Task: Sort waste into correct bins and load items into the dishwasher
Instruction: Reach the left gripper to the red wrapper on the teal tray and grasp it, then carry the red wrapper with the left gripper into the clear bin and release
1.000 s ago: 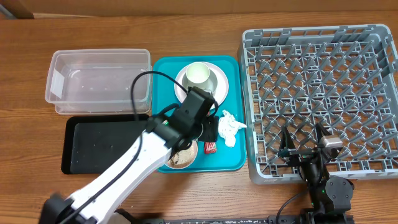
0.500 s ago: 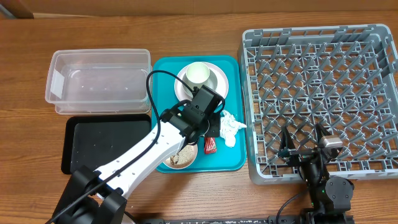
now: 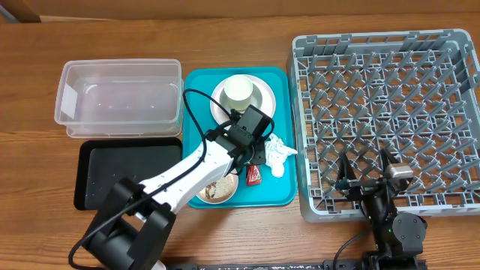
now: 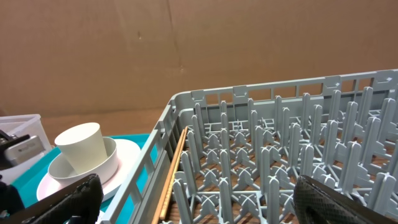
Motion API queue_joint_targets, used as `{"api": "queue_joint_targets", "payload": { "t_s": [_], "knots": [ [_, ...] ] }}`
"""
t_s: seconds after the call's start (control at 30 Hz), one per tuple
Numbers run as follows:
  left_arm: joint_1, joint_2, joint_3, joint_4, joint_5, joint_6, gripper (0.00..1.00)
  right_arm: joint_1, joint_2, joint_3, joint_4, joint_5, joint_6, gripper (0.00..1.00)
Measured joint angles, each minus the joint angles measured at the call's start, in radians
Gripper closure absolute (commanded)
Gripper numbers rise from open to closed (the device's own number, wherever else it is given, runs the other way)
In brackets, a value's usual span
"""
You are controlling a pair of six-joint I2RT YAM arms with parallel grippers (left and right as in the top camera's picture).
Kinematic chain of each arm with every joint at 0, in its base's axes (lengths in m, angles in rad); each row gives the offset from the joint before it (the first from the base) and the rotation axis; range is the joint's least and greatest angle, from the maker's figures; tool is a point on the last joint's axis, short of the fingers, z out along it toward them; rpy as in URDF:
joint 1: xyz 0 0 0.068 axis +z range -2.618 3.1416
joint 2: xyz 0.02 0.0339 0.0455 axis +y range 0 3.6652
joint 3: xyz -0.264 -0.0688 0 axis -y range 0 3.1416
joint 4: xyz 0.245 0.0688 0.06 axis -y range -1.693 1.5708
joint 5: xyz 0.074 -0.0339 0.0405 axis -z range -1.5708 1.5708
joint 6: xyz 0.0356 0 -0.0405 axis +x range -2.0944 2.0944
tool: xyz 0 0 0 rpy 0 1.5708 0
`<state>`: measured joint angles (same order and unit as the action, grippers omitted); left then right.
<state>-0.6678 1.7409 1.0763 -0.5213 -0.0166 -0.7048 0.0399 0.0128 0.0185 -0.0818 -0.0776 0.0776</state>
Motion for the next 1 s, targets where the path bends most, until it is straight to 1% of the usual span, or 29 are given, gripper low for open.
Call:
{"api": "queue_joint_targets", "payload": {
  "t_s": [0.17, 0.33, 0.53, 0.63, 0.77, 1.0],
  "knots": [
    [0.0, 0.011, 0.0, 0.01, 0.0, 0.0, 0.7, 0.0, 0.0, 0.0, 0.0, -0.001, 0.0, 0.0],
    [0.0, 0.013, 0.0, 0.012, -0.003, -0.003, 0.76, 0.0, 0.0, 0.0, 0.0, -0.001, 0.0, 0.0],
    [0.0, 0.039, 0.0, 0.014, -0.003, -0.004, 0.86, 0.0, 0.0, 0.0, 0.0, -0.001, 0.0, 0.0],
    [0.0, 0.04, 0.0, 0.02, -0.003, -0.005, 0.96, 0.0, 0.0, 0.0, -0.001, 0.0, 0.0, 0.0],
    [0.0, 0.04, 0.009, 0.006, -0.003, -0.003, 0.96, 0.0, 0.0, 0.0, 0.0, -0.001, 0.0, 0.0],
    [0.003, 0.012, 0.106, -0.11, -0.013, 0.028, 0.96, 0.0, 0.0, 0.0, -0.001, 0.0, 0.0, 0.0]
  ]
}}
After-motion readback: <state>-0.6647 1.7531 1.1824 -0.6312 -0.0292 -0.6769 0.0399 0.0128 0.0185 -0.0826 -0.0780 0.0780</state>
